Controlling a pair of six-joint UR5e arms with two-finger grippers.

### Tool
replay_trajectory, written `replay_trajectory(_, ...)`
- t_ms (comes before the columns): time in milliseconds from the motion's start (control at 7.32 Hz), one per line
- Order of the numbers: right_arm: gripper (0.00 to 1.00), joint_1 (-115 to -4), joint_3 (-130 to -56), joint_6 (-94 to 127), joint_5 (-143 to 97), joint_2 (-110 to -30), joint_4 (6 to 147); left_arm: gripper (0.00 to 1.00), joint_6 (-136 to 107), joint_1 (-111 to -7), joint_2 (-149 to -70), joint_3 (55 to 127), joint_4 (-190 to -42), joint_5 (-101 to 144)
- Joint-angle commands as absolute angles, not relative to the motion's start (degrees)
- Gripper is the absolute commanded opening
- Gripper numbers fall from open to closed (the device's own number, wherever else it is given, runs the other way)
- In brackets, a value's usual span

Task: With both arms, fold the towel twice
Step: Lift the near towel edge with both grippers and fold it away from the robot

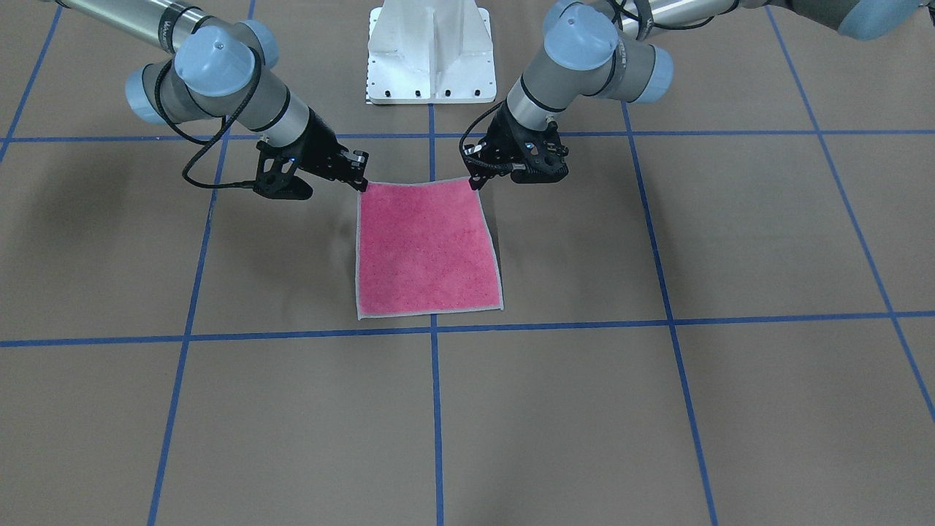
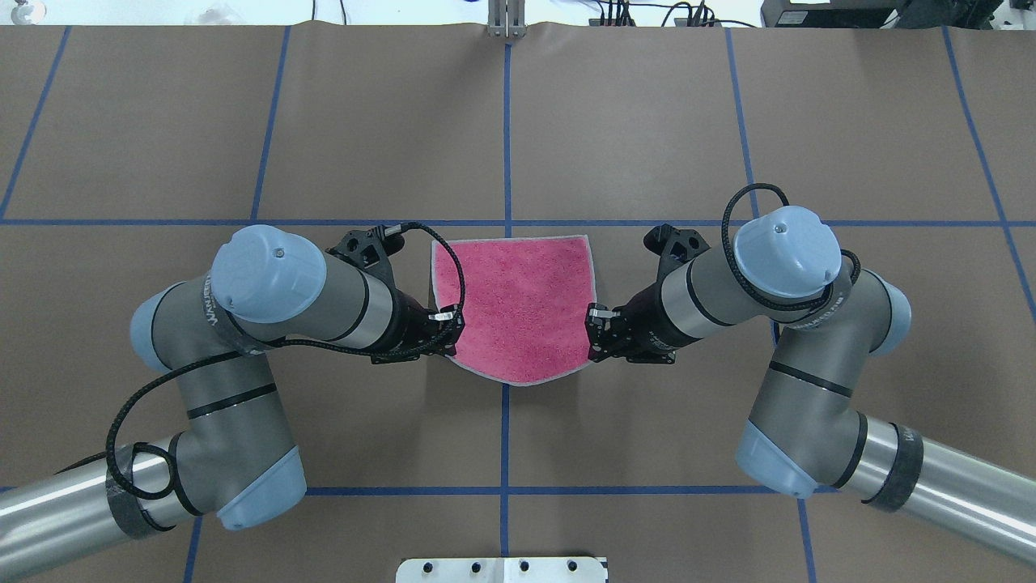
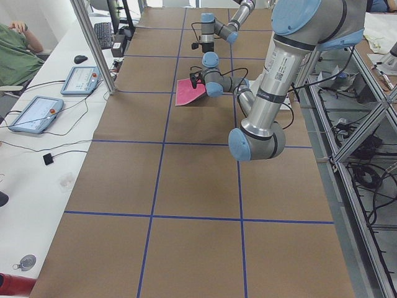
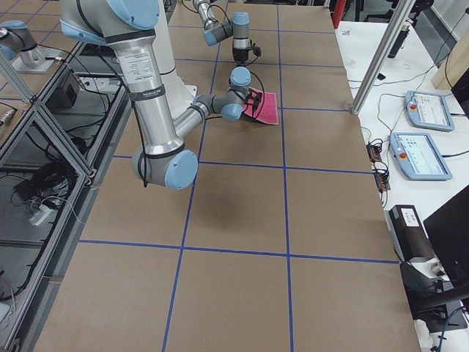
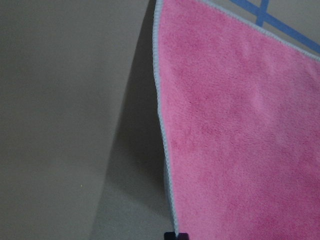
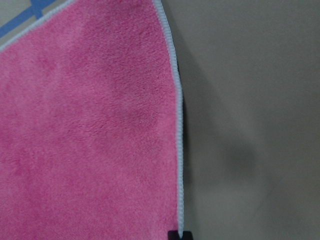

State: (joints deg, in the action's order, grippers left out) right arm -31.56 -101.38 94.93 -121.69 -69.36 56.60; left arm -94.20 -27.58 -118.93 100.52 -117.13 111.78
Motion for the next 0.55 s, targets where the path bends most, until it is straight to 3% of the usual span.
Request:
replay_trajectory(0,0.0,-32.95,-102.13,95.18,-122.34,-69.52,56.69,0.0,-94.22,-27.94,-118.92,100.9,-117.24,111.8)
replay_trajectory(410,0.0,-35.59,-101.52,97.56,-121.82,-69.17,56.78,0.0,-94.13,-32.16,-119.18,100.37,-117.6,111.71)
